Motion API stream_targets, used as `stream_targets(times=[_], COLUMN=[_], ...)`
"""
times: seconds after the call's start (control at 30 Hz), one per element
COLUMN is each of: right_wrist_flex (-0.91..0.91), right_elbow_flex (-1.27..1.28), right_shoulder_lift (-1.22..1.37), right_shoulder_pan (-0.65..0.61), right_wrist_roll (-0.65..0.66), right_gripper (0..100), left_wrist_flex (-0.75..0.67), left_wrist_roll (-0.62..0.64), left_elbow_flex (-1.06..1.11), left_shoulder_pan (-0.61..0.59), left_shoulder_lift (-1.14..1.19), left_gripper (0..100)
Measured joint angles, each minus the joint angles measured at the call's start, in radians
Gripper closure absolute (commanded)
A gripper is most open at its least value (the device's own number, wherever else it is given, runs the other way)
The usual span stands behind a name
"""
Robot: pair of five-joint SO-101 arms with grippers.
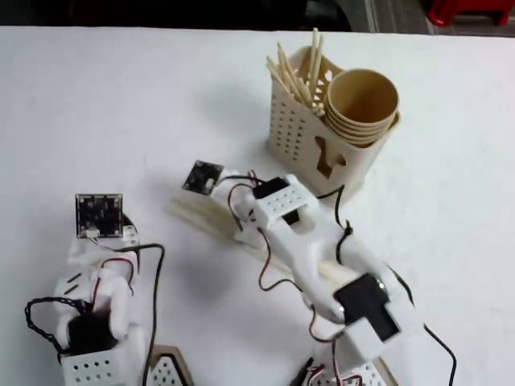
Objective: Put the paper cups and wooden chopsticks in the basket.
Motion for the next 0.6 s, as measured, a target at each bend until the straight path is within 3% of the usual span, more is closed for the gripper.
stream_targets(times=[0.33,0.6], right_wrist_flex=[0.132,0.15], right_elbow_flex=[0.002,0.002], right_shoulder_lift=[-0.387,-0.674], right_shoulder_pan=[0.008,0.008], right_wrist_roll=[0.0,-0.13], right_gripper=[98.0,98.0], left_wrist_flex=[0.0,0.0], left_wrist_roll=[0.0,0.0], left_elbow_flex=[0.0,0.0], left_shoulder_pan=[0.0,0.0], left_shoulder_lift=[0.0,0.0], left_gripper=[97,97])
